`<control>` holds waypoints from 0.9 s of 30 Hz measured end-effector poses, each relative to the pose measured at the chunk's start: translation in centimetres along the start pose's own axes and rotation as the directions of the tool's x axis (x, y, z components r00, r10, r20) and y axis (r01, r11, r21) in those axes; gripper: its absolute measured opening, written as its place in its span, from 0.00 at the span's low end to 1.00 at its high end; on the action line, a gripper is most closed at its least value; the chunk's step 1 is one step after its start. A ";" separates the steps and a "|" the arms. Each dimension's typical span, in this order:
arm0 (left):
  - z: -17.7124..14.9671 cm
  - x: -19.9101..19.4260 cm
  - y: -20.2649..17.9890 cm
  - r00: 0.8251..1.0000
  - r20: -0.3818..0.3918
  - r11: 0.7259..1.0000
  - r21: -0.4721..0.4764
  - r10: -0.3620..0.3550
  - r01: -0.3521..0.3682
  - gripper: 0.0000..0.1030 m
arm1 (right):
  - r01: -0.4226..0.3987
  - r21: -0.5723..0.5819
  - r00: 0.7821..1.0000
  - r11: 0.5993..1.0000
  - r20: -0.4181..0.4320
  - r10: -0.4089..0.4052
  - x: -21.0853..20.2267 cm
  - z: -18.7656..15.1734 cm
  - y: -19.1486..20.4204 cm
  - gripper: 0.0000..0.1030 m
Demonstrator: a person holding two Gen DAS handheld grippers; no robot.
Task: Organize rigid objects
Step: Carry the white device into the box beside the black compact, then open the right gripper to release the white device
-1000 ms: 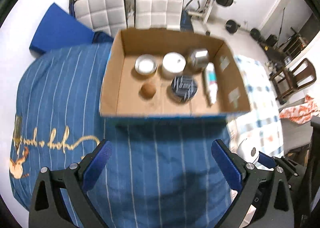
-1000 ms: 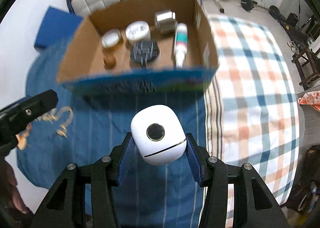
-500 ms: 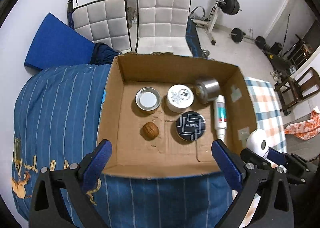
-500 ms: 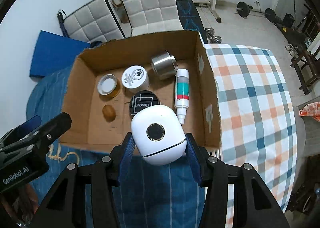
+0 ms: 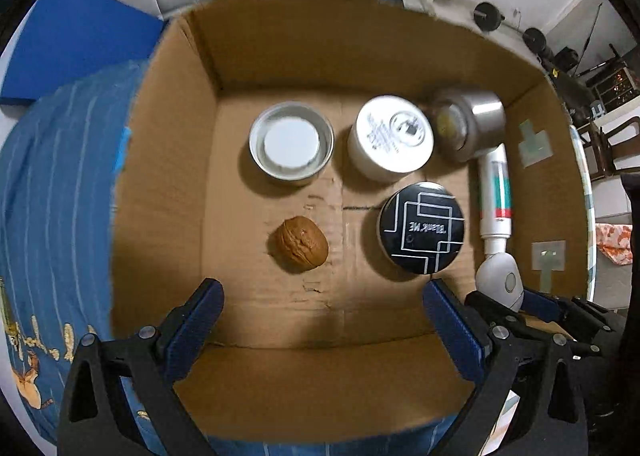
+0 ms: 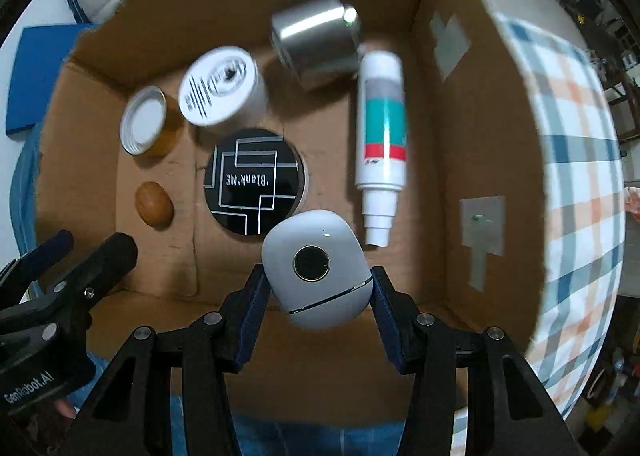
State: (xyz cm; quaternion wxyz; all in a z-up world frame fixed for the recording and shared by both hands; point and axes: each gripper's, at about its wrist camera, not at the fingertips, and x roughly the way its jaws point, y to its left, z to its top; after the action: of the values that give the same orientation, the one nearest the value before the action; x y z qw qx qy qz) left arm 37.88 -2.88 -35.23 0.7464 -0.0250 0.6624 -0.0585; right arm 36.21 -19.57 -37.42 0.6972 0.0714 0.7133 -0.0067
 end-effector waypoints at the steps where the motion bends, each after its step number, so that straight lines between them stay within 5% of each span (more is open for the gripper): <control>1: 0.1 0.4 0.1 1.000 -0.009 1.000 -0.004 -0.006 0.006 0.99 | 0.006 0.000 1.000 1.000 -0.012 -0.006 0.4 0.2 0.1 0.52; 16: 0.5 2.4 0.7 0.998 -0.055 1.000 -0.007 -0.008 0.008 0.99 | 0.072 -0.007 0.989 0.997 -0.132 -0.072 4.5 0.4 0.7 0.52; 27: 0.6 -0.6 0.7 1.000 -0.005 1.000 -0.003 0.002 -0.002 0.99 | 0.073 -0.004 0.995 0.997 -0.074 -0.073 1.6 1.5 -0.4 0.67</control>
State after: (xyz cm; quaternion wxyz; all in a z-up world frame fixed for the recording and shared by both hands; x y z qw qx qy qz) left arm 38.46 -2.09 -34.67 0.7450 -0.0253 0.6642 -0.0569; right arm 37.68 -19.96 -39.07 0.6697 0.0450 0.7407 -0.0290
